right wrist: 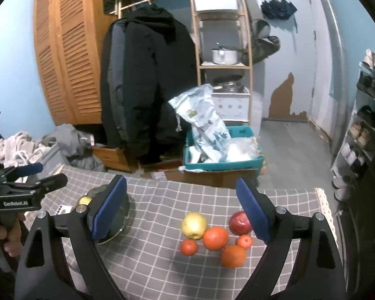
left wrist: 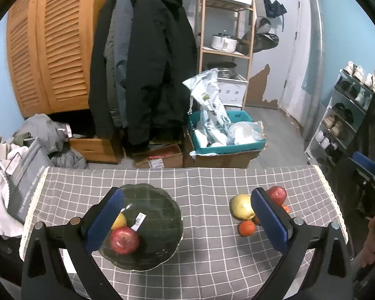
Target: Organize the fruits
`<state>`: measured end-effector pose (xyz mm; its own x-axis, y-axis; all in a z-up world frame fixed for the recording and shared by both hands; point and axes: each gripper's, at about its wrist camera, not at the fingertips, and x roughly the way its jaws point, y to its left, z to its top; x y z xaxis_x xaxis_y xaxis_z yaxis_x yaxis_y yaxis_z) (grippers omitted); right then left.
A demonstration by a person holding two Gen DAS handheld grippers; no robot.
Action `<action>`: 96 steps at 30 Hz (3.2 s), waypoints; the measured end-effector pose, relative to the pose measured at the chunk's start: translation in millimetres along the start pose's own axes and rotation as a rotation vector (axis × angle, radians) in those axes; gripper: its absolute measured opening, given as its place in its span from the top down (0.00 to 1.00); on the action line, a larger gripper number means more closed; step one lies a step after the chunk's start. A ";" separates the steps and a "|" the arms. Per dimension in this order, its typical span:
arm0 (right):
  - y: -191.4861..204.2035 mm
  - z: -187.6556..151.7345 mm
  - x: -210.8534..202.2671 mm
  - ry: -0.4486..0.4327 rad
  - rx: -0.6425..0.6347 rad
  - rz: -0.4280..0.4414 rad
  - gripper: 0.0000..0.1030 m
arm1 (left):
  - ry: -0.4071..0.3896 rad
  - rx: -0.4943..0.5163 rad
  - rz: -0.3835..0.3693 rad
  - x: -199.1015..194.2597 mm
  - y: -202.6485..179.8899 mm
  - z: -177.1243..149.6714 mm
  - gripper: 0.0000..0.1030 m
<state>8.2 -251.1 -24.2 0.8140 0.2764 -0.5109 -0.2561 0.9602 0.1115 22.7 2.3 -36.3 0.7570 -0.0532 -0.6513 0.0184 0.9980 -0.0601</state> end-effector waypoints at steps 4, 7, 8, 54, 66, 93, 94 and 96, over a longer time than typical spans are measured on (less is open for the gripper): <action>-15.1 -4.1 -4.1 0.004 0.021 -0.017 0.14 | 0.009 0.020 -0.005 5.0 -11.4 0.4 0.01; -23.6 -5.7 -4.5 0.007 0.026 -0.030 0.14 | 0.022 0.033 -0.011 10.4 -20.8 0.2 0.01; -25.3 -5.8 -4.0 0.008 0.027 -0.033 0.14 | 0.025 0.037 -0.013 11.7 -23.8 0.3 0.01; -103.0 -126.4 151.3 0.556 0.089 -0.170 0.14 | 0.415 0.103 -0.077 178.8 -90.5 -75.2 0.01; -109.1 -164.1 190.3 0.687 0.092 -0.163 0.14 | 0.485 0.140 -0.062 206.4 -99.5 -96.7 0.01; -129.4 -180.6 181.6 0.676 0.146 -0.148 0.38 | 0.589 0.136 -0.138 252.3 -132.7 -120.8 0.01; -132.5 -178.4 180.7 0.672 0.150 -0.151 0.38 | 0.591 0.133 -0.141 254.1 -133.5 -121.3 0.01; -135.8 -175.2 179.6 0.663 0.157 -0.155 0.38 | 0.597 0.129 -0.145 258.1 -135.7 -122.7 0.06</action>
<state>97.8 -338.9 -280.4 0.3324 0.1007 -0.9378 -0.0436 0.9949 0.0914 135.5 -150.9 -289.0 0.2462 -0.1612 -0.9557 0.2004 0.9732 -0.1125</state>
